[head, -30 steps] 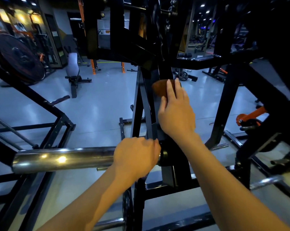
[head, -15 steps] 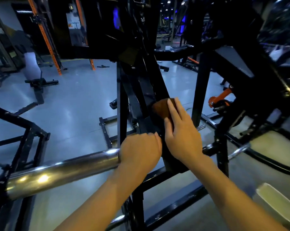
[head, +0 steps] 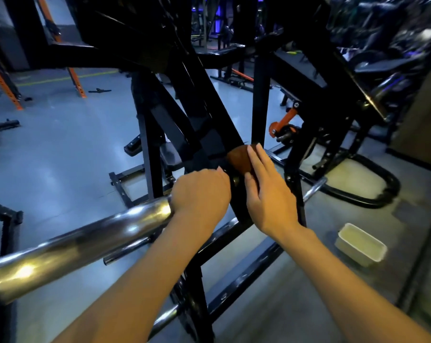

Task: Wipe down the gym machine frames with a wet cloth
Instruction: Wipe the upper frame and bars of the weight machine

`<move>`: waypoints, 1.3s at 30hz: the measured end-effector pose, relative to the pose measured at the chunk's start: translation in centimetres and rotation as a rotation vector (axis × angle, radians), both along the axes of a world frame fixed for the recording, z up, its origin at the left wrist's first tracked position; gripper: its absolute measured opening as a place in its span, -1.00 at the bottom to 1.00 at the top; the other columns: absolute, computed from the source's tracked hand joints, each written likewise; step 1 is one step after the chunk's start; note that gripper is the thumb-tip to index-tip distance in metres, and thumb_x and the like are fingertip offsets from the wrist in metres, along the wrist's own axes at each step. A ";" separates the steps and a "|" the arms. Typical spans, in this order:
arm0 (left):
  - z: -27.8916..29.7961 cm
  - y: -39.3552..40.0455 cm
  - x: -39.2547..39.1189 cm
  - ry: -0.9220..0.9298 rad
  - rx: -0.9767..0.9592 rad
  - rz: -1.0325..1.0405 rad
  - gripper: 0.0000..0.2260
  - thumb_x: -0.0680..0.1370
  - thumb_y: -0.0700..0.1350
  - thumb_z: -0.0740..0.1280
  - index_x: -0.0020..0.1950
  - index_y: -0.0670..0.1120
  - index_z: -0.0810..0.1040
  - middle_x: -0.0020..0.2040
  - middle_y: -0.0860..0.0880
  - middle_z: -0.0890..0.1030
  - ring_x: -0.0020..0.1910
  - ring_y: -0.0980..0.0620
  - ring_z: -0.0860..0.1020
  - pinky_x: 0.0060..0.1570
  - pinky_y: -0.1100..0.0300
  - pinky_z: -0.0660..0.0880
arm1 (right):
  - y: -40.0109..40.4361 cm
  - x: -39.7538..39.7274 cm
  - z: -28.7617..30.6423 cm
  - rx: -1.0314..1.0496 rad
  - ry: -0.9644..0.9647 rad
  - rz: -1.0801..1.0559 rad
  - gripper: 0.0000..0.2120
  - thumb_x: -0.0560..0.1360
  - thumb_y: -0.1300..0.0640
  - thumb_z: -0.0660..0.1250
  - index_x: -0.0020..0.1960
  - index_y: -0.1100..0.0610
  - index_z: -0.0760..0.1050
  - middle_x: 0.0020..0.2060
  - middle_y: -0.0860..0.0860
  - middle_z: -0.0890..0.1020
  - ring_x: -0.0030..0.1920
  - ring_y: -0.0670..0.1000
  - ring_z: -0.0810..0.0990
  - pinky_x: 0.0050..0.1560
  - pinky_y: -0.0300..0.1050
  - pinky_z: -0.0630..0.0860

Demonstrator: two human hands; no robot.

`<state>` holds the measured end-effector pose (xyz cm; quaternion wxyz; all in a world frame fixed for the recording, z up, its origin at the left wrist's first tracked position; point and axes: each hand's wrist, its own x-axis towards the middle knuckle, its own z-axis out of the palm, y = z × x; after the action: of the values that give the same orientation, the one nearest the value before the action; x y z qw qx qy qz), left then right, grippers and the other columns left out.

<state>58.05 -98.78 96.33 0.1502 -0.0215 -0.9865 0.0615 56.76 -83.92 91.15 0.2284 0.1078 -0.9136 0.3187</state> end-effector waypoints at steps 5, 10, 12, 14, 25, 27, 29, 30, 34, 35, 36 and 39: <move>0.4 0.1 -0.1 -0.068 -0.019 -0.001 -0.52 0.74 -0.06 -0.09 -0.04 -0.12 0.59 -0.39 -0.03 0.44 -0.49 -0.01 0.35 -0.45 0.13 0.18 | -2.3 -4.3 3.9 -0.027 -0.004 0.068 -0.48 0.74 -0.07 0.09 0.67 -0.13 0.09 0.66 -0.15 0.09 0.50 0.09 0.38 0.34 0.18 0.51; 1.1 -0.9 -0.3 -0.097 0.341 -0.066 -0.61 0.72 0.03 -0.01 -0.06 -0.05 0.55 -0.29 -0.01 0.49 -0.27 -0.06 0.54 -0.22 0.07 0.46 | -2.4 -6.1 5.5 -0.244 0.027 0.100 -0.43 0.70 0.06 0.26 0.66 0.00 0.16 0.57 0.00 0.23 0.29 -0.19 0.39 0.13 -0.53 0.36; 1.8 -1.5 -0.7 -0.016 0.650 -0.087 -0.71 0.69 0.06 0.09 -0.02 0.02 0.56 -0.21 0.06 0.59 -0.23 0.03 0.59 -0.15 0.03 0.59 | -1.7 -5.8 6.3 -0.342 0.061 0.083 -0.39 0.69 0.05 0.29 0.66 0.04 0.13 0.50 0.02 0.32 0.23 -0.30 0.34 0.15 -0.59 0.31; 3.1 -2.0 -1.1 0.079 0.857 -0.122 -0.79 0.71 0.02 0.15 0.09 0.06 0.58 -0.16 0.11 0.60 -0.27 0.13 0.58 -0.21 0.18 0.59 | -1.4 -5.3 7.8 -0.432 0.036 0.154 -0.35 0.68 0.01 0.31 0.67 0.01 0.09 0.46 -0.02 0.38 0.33 -0.17 0.43 0.34 -0.33 0.41; 7.9 -5.3 -1.5 0.030 1.865 -0.222 -0.74 0.68 0.05 0.28 0.27 -0.03 0.60 0.02 0.01 0.74 0.06 0.06 0.70 0.06 0.10 0.61 | -5.9 -4.1 12.4 -0.365 -0.055 0.551 -0.09 0.52 -0.07 0.53 0.68 -0.11 0.04 0.42 -0.22 0.35 0.30 -0.31 0.47 0.27 -0.33 0.50; 8.2 -6.1 -1.6 0.039 1.916 -0.197 -0.74 0.70 0.06 0.23 0.31 0.01 0.58 0.08 -0.01 0.73 0.08 0.03 0.70 0.07 0.01 0.63 | -5.8 -4.3 13.3 -0.533 -0.221 0.626 -0.10 0.51 -0.10 0.52 0.67 -0.18 0.05 0.42 -0.24 0.39 0.20 -0.24 0.60 0.18 -0.12 0.64; 8.6 -6.8 -1.8 0.040 1.897 -0.185 -0.72 0.70 0.09 0.22 0.33 0.05 0.57 0.12 -0.01 0.72 0.12 -0.02 0.69 0.14 -0.13 0.62 | -5.7 -5.1 14.3 -0.646 -0.338 0.643 -0.19 0.53 -0.12 0.48 0.65 -0.14 0.15 0.32 -0.15 0.54 0.16 -0.16 0.66 0.19 -0.05 0.64; 8.8 -7.1 -1.9 0.034 1.868 -0.184 -0.72 0.69 0.10 0.23 0.33 0.05 0.57 0.14 -0.01 0.71 0.14 -0.04 0.69 0.17 -0.16 0.61 | -5.7 -5.6 14.7 -0.656 -0.366 0.647 -0.25 0.54 -0.12 0.47 0.63 -0.09 0.21 0.23 -0.04 0.62 0.15 -0.10 0.68 0.20 -0.03 0.63; 10.1 -7.6 -2.3 0.002 1.693 -0.183 -0.66 0.60 0.22 0.32 0.28 0.06 0.60 0.12 -0.02 0.72 0.11 -0.04 0.70 0.14 -0.12 0.63 | -6.0 -7.0 16.2 -0.704 -0.404 0.742 -0.69 0.61 0.07 0.42 0.32 0.12 0.57 0.03 0.09 0.75 0.06 0.05 0.74 0.02 -0.09 0.67; 10.5 -7.8 -2.3 -0.049 1.663 -0.170 -0.59 0.54 0.26 0.35 0.27 0.06 0.61 0.11 -0.02 0.72 0.10 -0.05 0.70 0.12 -0.09 0.63 | -6.0 -7.3 16.4 -0.750 -0.412 0.748 -0.75 0.62 0.08 0.40 0.27 0.13 0.60 0.03 0.08 0.76 0.05 0.07 0.74 0.02 -0.08 0.68; 10.8 -7.9 -2.4 -0.128 1.646 -0.155 -0.54 0.49 0.27 0.38 0.25 0.02 0.63 0.10 -0.04 0.73 0.10 -0.06 0.70 0.12 -0.07 0.63 | -5.9 -7.8 16.4 -0.809 -0.423 0.736 -0.77 0.63 0.07 0.39 0.24 0.14 0.61 0.03 0.09 0.75 0.05 0.08 0.74 0.03 -0.06 0.68; 11.1 -8.7 -2.3 -0.290 1.630 -0.160 -0.59 0.47 0.04 0.45 0.26 -0.11 0.62 0.12 -0.13 0.72 0.15 -0.11 0.68 0.26 -0.05 0.57 | -5.0 -8.9 16.2 -0.981 -0.503 0.699 -0.76 0.65 0.08 0.35 0.25 0.18 0.60 0.02 0.12 0.74 -0.01 0.04 0.72 0.01 -0.10 0.67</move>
<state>55.75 -107.53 107.40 -0.0061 0.0161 -0.7270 -0.6865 47.85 -88.90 107.40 -0.0870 0.2041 -0.5987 0.7696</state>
